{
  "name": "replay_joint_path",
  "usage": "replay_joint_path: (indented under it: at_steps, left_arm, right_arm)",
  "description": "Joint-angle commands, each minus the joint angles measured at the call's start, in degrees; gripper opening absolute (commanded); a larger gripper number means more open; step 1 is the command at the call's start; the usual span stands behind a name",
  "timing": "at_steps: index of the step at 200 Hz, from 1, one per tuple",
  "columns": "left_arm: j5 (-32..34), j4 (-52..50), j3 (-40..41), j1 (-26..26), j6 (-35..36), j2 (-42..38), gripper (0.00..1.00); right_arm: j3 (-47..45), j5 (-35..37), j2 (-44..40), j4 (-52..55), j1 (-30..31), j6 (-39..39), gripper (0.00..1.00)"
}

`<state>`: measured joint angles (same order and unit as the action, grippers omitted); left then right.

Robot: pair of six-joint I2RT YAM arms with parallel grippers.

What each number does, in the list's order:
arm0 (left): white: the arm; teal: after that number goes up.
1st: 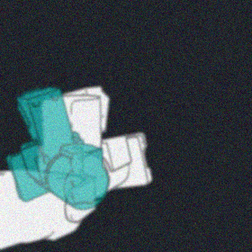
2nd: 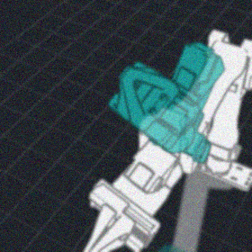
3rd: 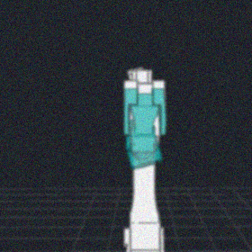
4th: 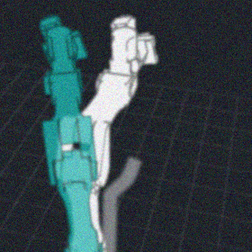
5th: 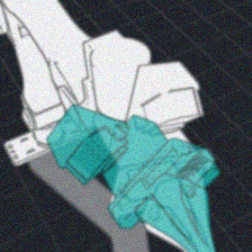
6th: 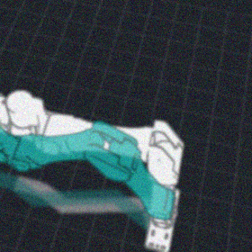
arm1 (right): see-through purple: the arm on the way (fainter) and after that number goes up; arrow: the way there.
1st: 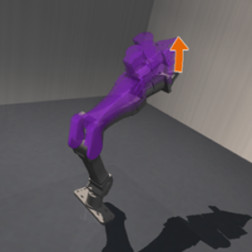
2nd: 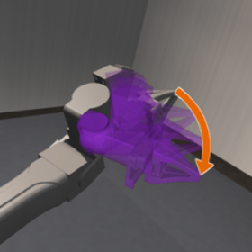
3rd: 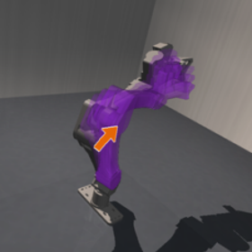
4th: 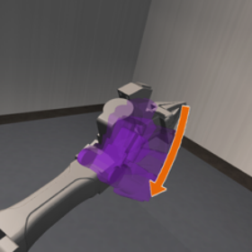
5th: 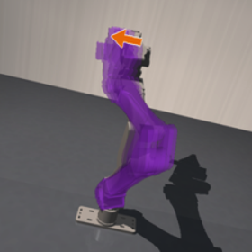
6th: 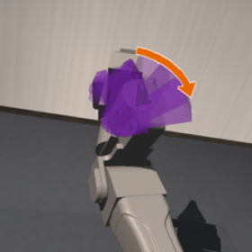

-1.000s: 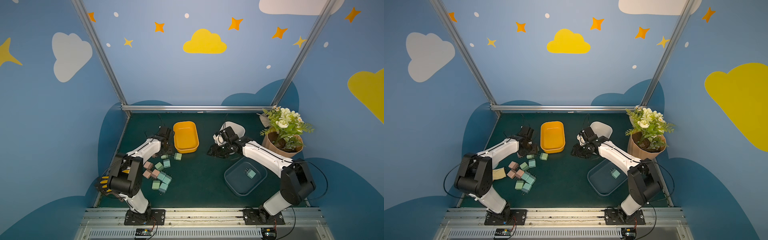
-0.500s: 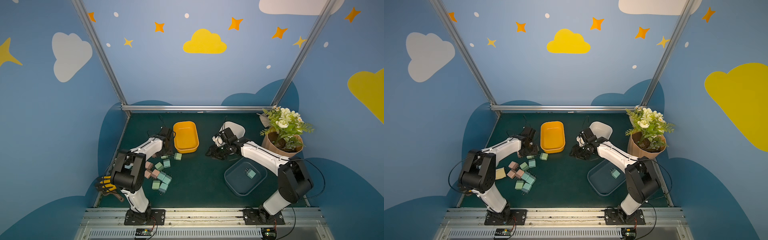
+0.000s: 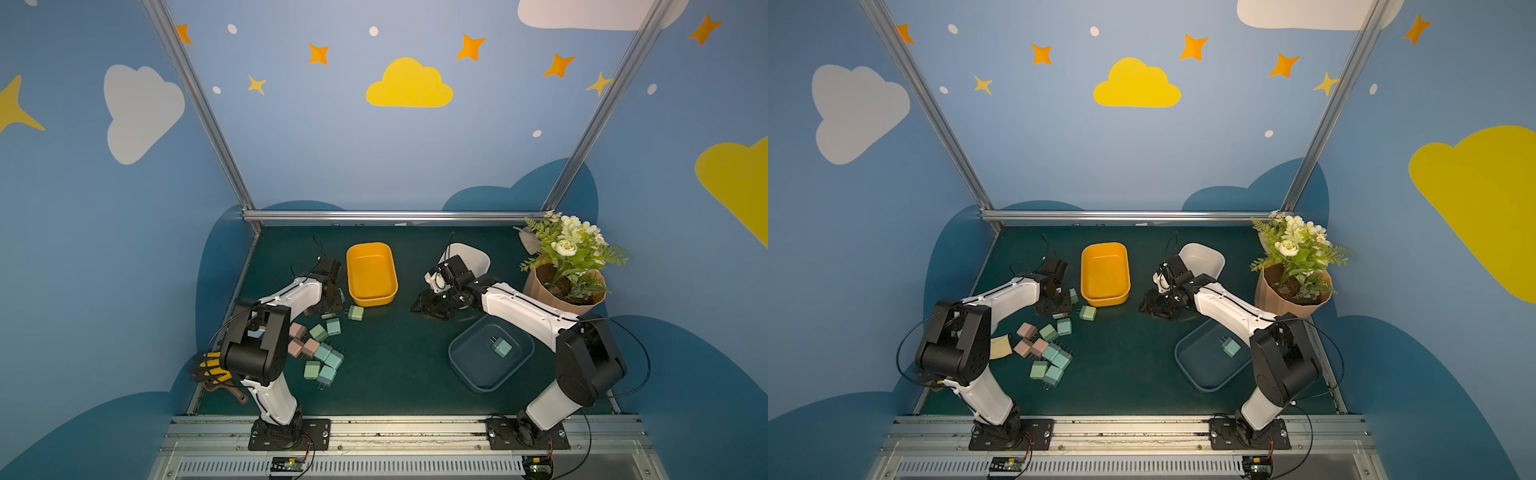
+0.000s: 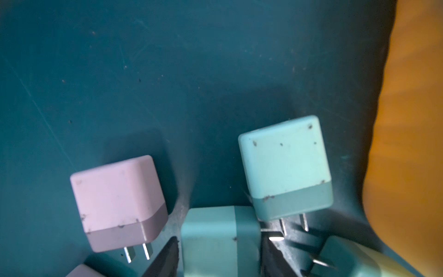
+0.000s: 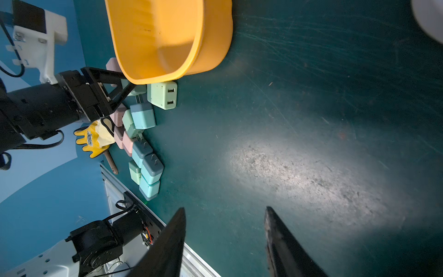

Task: Place the plugs by color into the storage box
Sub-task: Pick up the plug from the center of the board.

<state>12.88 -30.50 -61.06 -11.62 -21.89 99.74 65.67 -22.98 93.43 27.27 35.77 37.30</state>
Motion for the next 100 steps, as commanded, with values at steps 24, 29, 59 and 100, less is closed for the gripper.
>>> replay_joint_path:
  at_steps: [24,29,59,100]
  left_arm:
    - [-0.8,-0.3,0.5,0.3,0.4,-0.7,0.48]
    - [-0.7,-0.4,0.4,0.3,0.4,-0.7,0.48]
    - [-0.6,-0.9,0.1,0.3,0.5,-0.5,0.46]
    - [-1.0,-1.0,0.3,0.3,0.1,-2.2,0.41]
  right_arm:
    - [0.5,0.2,0.5,0.5,0.7,0.6,0.54]
    - [0.5,0.2,0.5,0.4,0.7,0.6,0.54]
    - [1.1,0.5,0.4,0.9,0.8,0.1,0.54]
    - [1.1,0.8,0.3,1.1,0.9,0.1,0.54]
